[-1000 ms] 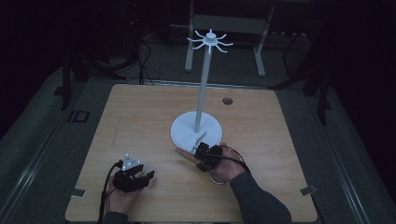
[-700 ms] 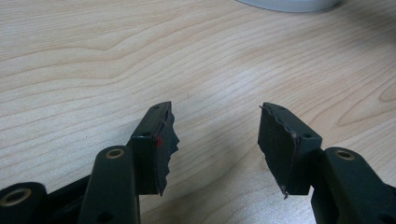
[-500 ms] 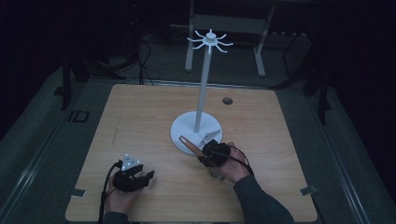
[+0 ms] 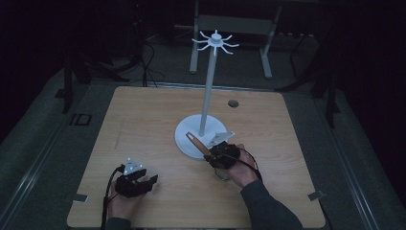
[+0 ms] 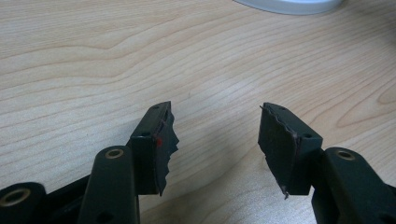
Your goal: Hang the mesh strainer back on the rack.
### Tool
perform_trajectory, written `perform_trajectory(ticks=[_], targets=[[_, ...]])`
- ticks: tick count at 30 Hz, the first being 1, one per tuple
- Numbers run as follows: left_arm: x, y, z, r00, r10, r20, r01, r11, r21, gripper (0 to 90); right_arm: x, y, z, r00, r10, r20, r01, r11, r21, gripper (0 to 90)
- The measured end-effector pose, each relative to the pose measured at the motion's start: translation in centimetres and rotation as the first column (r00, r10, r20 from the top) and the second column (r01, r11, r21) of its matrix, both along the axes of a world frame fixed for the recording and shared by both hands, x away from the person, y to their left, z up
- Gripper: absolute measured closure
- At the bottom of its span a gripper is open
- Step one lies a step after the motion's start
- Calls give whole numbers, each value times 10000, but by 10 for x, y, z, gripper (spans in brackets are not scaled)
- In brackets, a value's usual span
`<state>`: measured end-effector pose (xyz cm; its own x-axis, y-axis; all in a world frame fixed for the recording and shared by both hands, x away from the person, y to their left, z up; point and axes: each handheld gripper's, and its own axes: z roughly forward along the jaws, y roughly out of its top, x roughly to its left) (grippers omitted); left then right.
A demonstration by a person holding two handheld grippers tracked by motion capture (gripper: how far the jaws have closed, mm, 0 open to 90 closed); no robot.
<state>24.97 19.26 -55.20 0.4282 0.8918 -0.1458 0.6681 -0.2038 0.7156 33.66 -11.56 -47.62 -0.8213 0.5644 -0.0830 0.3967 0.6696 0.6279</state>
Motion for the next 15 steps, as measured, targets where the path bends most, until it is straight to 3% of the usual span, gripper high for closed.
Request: perform_trajectory(ticks=[15], targets=[[1,1,0,10000,53,1,-53,10000,13,449,1,-11,14,9963,-570,636,507,9941,958,689]])
